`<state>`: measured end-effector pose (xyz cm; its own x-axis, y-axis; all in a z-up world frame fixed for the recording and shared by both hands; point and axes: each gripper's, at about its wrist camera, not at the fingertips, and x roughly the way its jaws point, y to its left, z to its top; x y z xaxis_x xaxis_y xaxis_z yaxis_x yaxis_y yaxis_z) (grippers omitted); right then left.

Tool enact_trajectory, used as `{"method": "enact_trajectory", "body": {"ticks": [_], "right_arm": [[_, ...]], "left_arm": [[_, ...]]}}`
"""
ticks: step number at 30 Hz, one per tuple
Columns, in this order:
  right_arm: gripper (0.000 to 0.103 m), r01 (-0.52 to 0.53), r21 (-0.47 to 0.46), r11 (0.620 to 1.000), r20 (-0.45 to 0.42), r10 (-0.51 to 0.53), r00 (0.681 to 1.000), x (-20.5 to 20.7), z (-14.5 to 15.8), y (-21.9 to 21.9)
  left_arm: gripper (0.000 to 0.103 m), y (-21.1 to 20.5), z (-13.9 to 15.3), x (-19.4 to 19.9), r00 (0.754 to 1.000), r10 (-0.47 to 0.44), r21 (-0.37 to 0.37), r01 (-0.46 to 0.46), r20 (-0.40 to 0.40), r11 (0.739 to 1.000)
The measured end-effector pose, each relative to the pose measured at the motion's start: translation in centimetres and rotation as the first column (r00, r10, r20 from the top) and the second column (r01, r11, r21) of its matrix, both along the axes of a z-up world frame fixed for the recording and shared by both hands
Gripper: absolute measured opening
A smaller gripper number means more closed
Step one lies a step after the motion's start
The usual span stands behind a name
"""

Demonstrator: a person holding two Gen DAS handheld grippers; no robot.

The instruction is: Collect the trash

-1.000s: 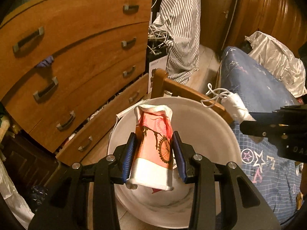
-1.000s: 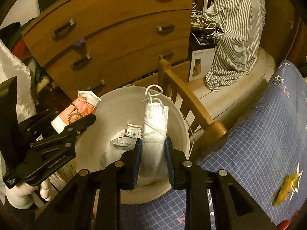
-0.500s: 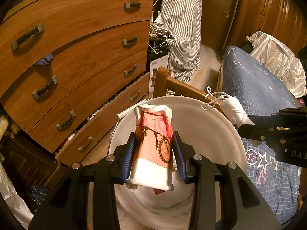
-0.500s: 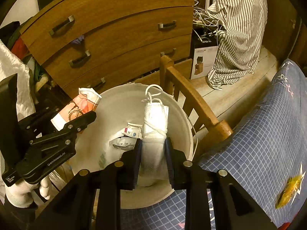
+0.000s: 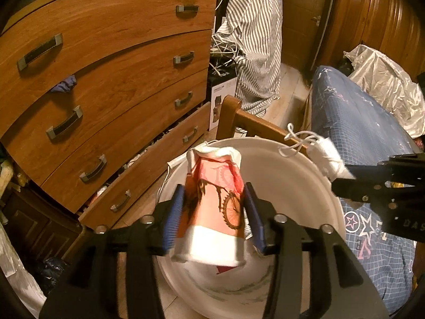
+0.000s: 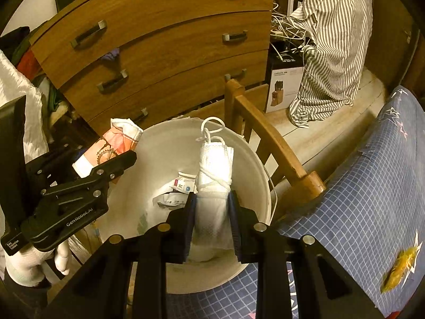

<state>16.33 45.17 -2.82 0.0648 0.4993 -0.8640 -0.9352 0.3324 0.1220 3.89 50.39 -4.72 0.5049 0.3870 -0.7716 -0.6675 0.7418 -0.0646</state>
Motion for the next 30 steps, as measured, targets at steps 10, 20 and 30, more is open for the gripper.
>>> {"method": "enact_trajectory", "body": {"ticks": [10, 20, 30], "right_arm": [[0.045, 0.036, 0.063, 0.997, -0.031, -0.034, 0.999, 1.6, 1.0, -2.7], [0.045, 0.163, 0.236, 0.958, -0.073, -0.150, 0.986, 1.2, 1.7, -18.7], [0.048, 0.421, 0.266, 0.867, -0.119, -0.404, 0.907, 1.2, -3.7, -45.6]], "left_arm": [[0.050, 0.2, 0.2, -0.5, 1.000, 0.028, 0.008, -0.028, 0.002, 1.000], [0.050, -6.9, 1.2, 1.7, 0.991, -0.131, 0.031, 0.130, 0.035, 0.991], [0.050, -24.5, -3.9, 9.6, 0.871, -0.491, -0.047, 0.491, 0.008, 0.870]]}}
